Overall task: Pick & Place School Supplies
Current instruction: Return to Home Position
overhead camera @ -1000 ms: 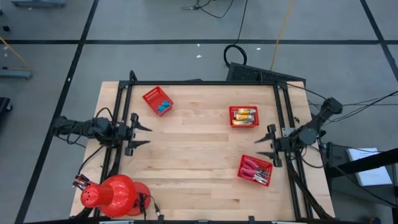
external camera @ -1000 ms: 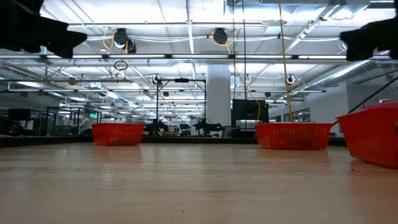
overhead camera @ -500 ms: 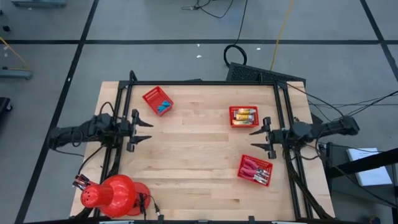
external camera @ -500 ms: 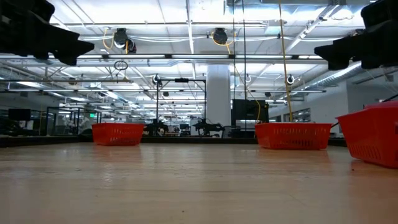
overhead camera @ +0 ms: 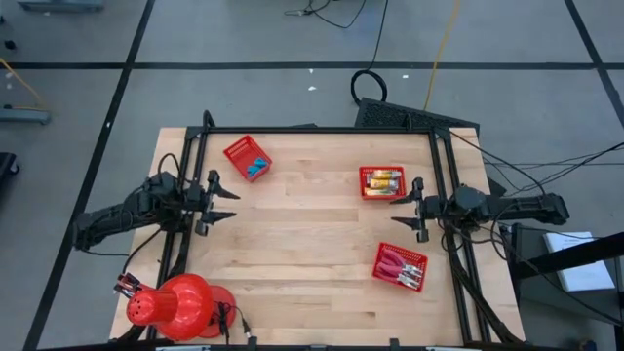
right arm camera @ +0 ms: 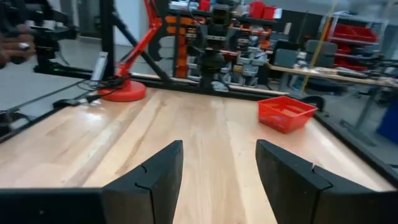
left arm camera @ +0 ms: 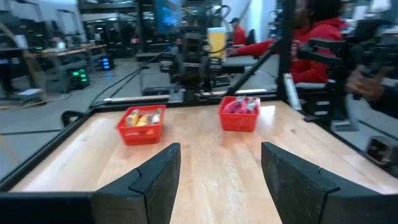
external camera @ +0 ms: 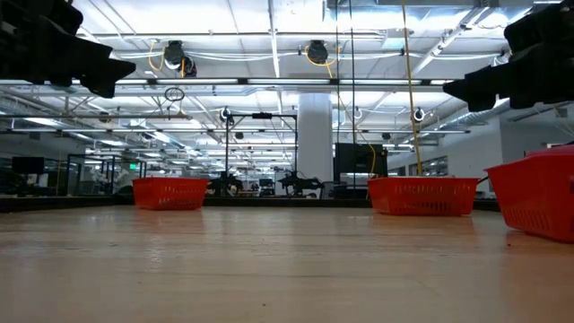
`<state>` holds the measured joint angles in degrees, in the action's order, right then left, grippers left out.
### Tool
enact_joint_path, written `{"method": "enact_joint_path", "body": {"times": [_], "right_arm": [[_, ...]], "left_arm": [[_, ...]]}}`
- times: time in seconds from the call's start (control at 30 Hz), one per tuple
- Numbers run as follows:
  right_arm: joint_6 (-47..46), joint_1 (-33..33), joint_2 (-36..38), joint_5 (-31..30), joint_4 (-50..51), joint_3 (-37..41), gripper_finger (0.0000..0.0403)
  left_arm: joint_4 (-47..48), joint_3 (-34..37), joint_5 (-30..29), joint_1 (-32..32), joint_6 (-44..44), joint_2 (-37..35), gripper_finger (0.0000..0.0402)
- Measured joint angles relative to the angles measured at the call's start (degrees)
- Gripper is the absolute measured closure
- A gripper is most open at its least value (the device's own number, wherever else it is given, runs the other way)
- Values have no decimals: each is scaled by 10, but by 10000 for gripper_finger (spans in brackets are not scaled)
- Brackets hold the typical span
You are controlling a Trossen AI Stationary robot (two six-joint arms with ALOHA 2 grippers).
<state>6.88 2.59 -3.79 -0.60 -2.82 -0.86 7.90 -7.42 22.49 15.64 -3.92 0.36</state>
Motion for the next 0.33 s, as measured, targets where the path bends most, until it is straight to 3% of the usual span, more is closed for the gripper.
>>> {"method": "enact_joint_path", "body": {"times": [0.2,0.33], "right_arm": [[0,0,0,-22,-6,0,206],[-2,0,0,-23,-13,0,208]], "left_arm": [[-1,0,47,4,-11,0,174],[-10,0,29,4,-33,0,174]]}}
